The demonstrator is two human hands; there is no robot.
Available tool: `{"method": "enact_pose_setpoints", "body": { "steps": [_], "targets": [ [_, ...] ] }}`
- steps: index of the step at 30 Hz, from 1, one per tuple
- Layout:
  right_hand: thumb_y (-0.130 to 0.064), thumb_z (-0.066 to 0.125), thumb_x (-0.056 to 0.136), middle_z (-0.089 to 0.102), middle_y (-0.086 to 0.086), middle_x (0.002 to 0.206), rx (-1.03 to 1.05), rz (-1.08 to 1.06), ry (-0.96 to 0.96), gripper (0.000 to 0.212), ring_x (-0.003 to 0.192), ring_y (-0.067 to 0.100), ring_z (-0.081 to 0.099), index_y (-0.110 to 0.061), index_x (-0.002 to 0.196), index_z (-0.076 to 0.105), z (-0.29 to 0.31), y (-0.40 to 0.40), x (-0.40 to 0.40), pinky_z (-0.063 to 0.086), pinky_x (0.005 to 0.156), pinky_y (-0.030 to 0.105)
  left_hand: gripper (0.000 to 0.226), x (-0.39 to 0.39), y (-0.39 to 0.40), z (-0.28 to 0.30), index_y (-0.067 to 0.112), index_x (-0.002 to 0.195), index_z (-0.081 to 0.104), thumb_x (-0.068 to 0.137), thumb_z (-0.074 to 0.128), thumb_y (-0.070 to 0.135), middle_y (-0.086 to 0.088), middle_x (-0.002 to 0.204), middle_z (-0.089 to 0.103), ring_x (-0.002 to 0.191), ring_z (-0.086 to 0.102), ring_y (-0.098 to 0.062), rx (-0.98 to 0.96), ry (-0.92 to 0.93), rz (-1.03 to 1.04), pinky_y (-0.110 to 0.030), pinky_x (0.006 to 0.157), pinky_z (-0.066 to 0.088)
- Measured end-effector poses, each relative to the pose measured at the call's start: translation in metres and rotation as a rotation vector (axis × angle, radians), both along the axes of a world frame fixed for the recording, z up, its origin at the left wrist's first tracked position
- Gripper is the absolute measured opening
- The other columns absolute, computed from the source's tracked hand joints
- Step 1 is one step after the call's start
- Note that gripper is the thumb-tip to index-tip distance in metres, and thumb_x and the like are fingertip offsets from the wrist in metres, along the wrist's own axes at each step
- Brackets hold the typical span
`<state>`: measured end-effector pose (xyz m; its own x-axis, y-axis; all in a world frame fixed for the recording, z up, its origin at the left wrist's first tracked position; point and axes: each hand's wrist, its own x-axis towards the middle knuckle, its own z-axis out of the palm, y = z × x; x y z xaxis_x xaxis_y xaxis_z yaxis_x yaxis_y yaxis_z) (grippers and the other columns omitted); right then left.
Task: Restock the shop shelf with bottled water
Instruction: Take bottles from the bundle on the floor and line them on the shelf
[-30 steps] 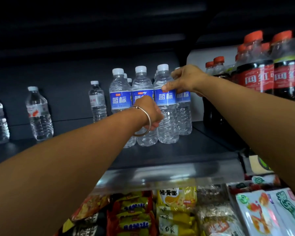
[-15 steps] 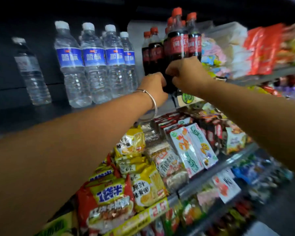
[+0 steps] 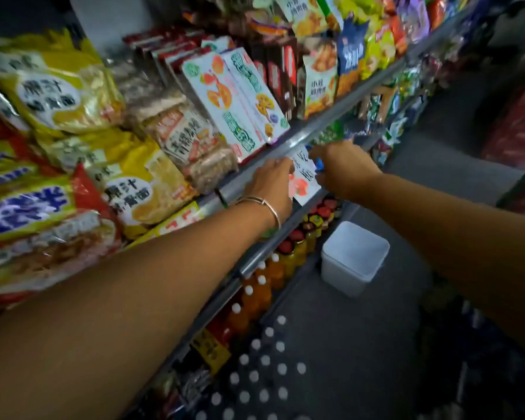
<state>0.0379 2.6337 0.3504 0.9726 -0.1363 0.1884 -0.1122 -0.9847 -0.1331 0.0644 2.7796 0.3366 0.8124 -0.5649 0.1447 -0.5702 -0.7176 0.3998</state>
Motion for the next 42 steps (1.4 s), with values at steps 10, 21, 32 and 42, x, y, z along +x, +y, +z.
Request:
{"method": "enact_pose_setpoints", "body": {
  "steps": [10,21,32,42],
  "targets": [
    [-0.011,0.055,0.085,0.059,0.020,0.117,0.150,-0.070,0.349,0.031,0.110,0.038,0.054,-0.009,0.116,0.056,-0.300,-0.016,0.002,0.045,0.085,0.040,0.057,0.009,-0.002,-0.312,0.006,0.130,0.044,0.077,0.063,0.004,-0.018,0.131,0.043,0.121,0.042,-0.038,0.127,0.266,0.024,-0.050,0.101,0.037],
    [-0.017,0.059,0.089,0.053,0.015,0.129,0.305,-0.026,0.642,0.045,0.121,0.032,0.047,-0.010,0.131,0.046,-0.611,-0.004,0.036,0.045,0.096,0.041,0.049,0.041,-0.005,-0.585,0.010,0.129,0.041,0.084,0.062,0.009,-0.015,0.135,0.037,0.127,0.035,-0.034,0.365,0.484,0.126,-0.045,0.105,0.033],
    [-0.014,0.078,0.073,0.045,0.013,0.139,0.563,-0.074,0.669,0.086,0.126,0.033,0.044,-0.017,0.143,0.027,-0.751,0.018,0.078,0.038,0.103,0.040,0.056,0.074,-0.002,-0.694,0.014,0.132,0.037,0.084,0.064,0.017,-0.011,0.137,0.035,0.129,0.034,-0.032,0.410,0.587,0.225,-0.047,0.104,0.034],
    [-0.015,0.079,0.071,0.059,0.009,0.118,0.668,-0.117,0.525,0.063,0.110,0.027,0.055,-0.018,0.125,0.048,-0.747,0.014,0.069,0.040,0.082,0.028,0.067,0.075,-0.004,-0.685,0.018,0.132,0.036,0.076,0.071,0.029,-0.008,0.137,0.035,0.130,0.032,-0.031,0.425,0.616,0.191,-0.047,0.105,0.033]
  ]
}}
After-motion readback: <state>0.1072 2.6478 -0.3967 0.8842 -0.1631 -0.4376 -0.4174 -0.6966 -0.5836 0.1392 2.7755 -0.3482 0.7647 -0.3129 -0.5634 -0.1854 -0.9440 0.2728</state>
